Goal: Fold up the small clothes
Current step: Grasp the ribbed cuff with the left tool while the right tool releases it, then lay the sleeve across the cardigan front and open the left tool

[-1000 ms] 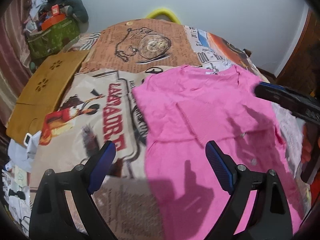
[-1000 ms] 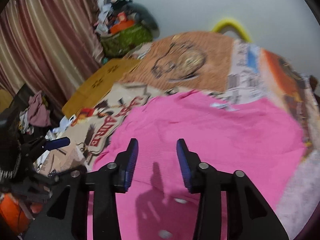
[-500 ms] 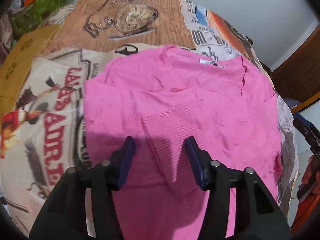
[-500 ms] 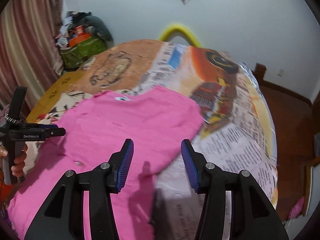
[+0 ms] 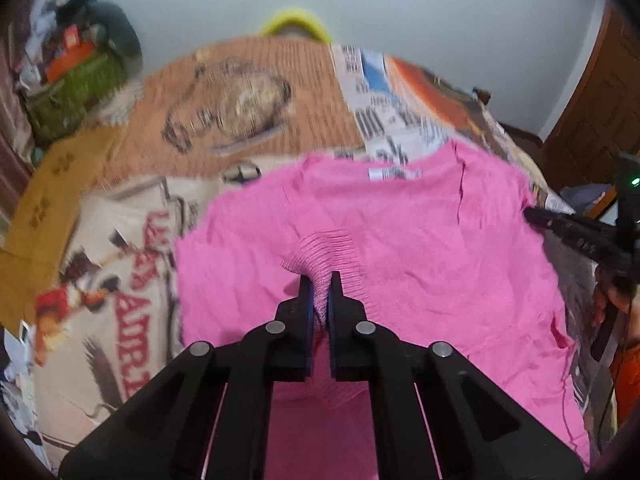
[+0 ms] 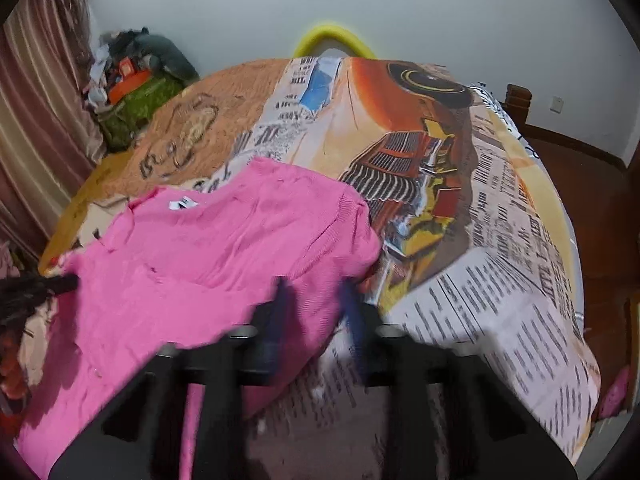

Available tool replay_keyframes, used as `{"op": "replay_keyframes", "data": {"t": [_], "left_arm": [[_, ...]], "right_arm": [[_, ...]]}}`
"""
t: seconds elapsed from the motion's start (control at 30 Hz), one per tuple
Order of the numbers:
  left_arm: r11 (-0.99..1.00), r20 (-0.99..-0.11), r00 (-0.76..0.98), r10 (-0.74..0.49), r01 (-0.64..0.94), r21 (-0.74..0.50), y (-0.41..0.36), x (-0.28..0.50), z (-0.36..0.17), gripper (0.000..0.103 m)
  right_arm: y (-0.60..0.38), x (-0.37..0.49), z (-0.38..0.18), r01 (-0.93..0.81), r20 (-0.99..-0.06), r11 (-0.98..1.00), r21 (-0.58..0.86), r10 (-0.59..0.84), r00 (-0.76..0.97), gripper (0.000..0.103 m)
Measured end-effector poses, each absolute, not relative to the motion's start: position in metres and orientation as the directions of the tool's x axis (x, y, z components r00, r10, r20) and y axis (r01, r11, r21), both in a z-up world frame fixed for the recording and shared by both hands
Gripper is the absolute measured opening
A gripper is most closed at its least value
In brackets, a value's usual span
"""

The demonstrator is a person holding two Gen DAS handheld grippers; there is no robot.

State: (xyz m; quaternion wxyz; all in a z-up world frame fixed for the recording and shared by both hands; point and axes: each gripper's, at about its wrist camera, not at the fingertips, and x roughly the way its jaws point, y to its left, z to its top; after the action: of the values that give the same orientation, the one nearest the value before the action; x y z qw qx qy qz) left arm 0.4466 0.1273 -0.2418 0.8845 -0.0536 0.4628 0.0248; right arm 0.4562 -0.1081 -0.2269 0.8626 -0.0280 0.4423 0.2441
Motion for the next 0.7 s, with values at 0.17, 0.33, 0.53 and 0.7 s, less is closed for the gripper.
{"op": "replay_keyframes", "data": {"t": [0.17,0.33,0.53,0.7], "left_arm": [[0.991,-0.834,0.549,0.043,-0.131,-0.036,0.140,0.451,-0.246,0.005],[0.985,-0.899,0.439,-0.001,-0.154,-0.076,0.149,0.454,-0.277,0.008],[0.987,-0.878,0.478,-0.012,-0.135,-0.086,0.148,0.436,-0.257,0.043],[0.993,-0.872,0.489,0.004,-0.101,-0.052,0.139,0.421,-0.253,0.054]], "right_arm": [[-0.101,0.457,-0.228,-0.461,-0.777,0.881,0.104,0.362,0.516,0.008],[-0.098,0.454,-0.222,-0.451,-0.780,0.889,0.082,0.339,0.526,0.008],[-0.094,0.416,-0.199,-0.519,-0.755,0.854,0.047,0.371,0.541,0.028],[-0.082,0.389,-0.201,-0.576,-0.761,0.818,0.009,0.379,0.526,0.041]]}}
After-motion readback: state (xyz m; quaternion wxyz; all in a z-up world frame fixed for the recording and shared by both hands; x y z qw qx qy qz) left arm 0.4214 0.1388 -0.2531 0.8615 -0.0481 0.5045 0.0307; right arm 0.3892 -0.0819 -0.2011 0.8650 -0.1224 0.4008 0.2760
